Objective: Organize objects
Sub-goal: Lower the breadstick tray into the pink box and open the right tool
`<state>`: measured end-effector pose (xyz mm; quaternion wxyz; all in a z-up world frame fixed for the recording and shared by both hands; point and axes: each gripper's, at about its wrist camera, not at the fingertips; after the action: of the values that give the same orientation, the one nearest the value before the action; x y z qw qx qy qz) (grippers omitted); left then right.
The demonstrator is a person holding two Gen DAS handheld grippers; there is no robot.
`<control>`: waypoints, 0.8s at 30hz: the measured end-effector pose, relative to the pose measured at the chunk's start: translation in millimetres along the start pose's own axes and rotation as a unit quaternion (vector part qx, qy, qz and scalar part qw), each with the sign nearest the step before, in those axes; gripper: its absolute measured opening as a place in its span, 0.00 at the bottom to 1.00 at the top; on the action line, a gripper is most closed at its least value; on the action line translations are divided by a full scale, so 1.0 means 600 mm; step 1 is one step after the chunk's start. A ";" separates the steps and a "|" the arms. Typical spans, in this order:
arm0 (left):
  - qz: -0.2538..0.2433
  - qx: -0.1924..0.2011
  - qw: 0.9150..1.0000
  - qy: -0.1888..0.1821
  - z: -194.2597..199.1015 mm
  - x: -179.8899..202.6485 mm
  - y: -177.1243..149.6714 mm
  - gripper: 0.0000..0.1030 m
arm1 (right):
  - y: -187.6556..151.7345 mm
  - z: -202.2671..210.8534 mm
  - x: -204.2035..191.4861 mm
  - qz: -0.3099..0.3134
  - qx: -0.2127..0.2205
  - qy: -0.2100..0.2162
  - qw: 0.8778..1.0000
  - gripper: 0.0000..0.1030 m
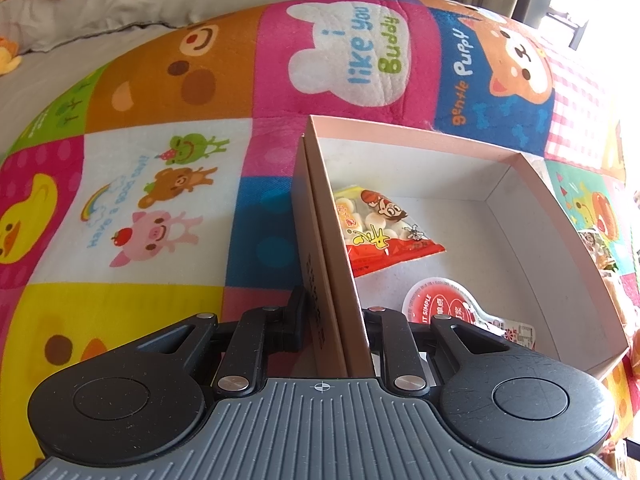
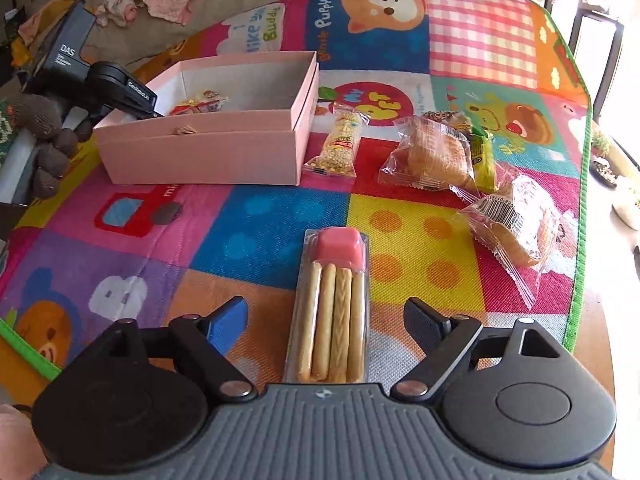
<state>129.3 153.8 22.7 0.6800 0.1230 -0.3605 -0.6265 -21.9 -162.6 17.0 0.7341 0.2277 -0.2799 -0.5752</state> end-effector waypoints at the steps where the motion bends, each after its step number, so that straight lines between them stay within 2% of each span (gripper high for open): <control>1: -0.001 0.000 1.000 0.000 0.000 0.001 0.000 0.21 | 0.001 -0.004 -0.002 0.001 -0.001 0.002 1.000 0.81; 4: -0.005 -0.004 1.000 0.003 -0.001 0.003 0.002 0.21 | 0.006 -0.005 -0.013 0.012 0.004 0.004 1.000 0.75; 7: -0.011 -0.007 1.000 0.004 -0.002 0.005 0.003 0.21 | 0.011 -0.001 -0.021 0.018 0.002 0.011 1.000 0.53; 8: -0.011 -0.008 1.000 0.004 -0.002 0.005 0.003 0.21 | 0.013 0.002 -0.026 0.024 0.002 0.010 1.000 0.42; 10: -0.012 -0.008 1.000 0.004 -0.002 0.005 0.003 0.21 | 0.013 0.006 -0.029 0.030 0.003 0.007 1.000 0.34; 16: -0.018 -0.010 1.000 0.006 -0.002 0.007 0.003 0.20 | 0.014 0.024 -0.028 0.039 -0.002 0.025 0.999 0.31; 19: -0.020 -0.009 1.000 0.010 -0.002 0.009 0.001 0.19 | 0.028 0.044 -0.019 0.029 0.000 0.049 0.998 0.31; 24: -0.027 -0.008 0.999 0.015 -0.002 0.013 -0.001 0.19 | 0.083 0.090 -0.007 0.028 0.042 0.070 0.996 0.31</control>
<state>129.4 145.8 24.0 0.6691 0.1371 -0.3418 -0.6455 -23.2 -147.4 88.9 0.7577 0.2895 -0.2583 -0.5248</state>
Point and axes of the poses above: each gripper's, at about its wrist camera, not at the fingertips, and z roughly against the way its jaws point, x to its right, y to its top, and after that the axes turned 11 degrees about -y, right-handed
